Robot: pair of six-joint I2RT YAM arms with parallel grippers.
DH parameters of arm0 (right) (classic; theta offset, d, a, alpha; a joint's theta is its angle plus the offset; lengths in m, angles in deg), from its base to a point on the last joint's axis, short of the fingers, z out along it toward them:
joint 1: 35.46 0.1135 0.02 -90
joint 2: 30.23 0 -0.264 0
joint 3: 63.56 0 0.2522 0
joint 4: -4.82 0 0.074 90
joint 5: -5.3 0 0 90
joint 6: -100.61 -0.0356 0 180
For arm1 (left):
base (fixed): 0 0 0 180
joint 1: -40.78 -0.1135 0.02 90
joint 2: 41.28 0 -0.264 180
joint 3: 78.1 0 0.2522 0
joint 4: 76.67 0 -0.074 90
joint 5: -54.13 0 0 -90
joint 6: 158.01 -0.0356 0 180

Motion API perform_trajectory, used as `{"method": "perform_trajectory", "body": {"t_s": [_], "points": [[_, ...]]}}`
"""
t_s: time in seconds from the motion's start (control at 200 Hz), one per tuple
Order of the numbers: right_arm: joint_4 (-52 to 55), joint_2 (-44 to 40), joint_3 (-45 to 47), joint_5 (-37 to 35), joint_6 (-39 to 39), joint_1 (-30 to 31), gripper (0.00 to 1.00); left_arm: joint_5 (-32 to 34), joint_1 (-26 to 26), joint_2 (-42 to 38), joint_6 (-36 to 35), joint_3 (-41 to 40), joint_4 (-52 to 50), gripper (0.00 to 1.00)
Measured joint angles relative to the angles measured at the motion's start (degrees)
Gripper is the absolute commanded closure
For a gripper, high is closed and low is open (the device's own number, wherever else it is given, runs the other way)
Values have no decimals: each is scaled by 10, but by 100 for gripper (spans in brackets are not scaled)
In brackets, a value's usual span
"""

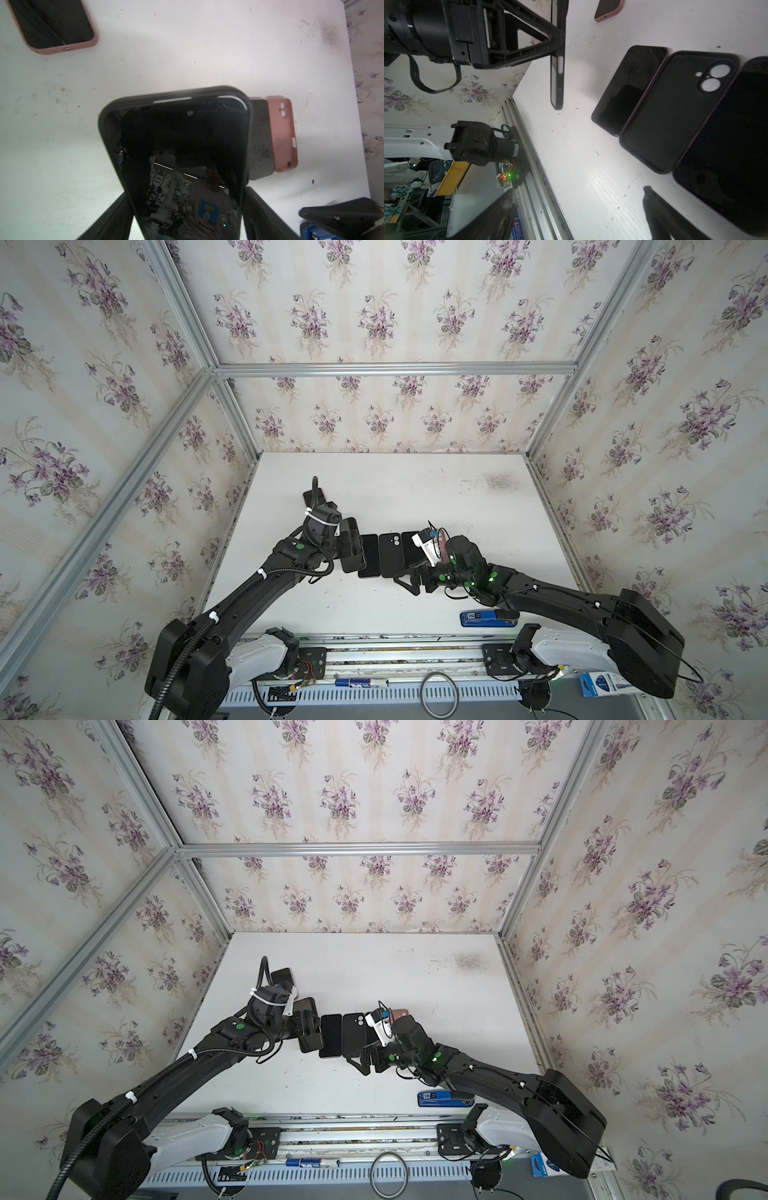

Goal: Take the phone out of the phone case
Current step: Pick up the phone from the middle-left of the table, then pass the phone.

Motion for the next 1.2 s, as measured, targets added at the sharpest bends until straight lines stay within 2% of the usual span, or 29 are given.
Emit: {"method": "perform_trajectory", "body": {"t_s": [0.3, 0.635, 0.919, 1.199], "points": [[-78, 63, -27, 24, -1, 24, 12, 30, 86, -3, 24, 32, -2, 50], [-110, 108, -50, 26, -15, 25, 28, 54, 144, -10, 41, 41, -2, 50], [-120, 128, -61, 27, -26, 25, 52, 66, 163, -14, 47, 40, 2, 50], [-127, 136, -65, 35, -41, 26, 83, 71, 177, -20, 51, 27, 25, 50]]}}
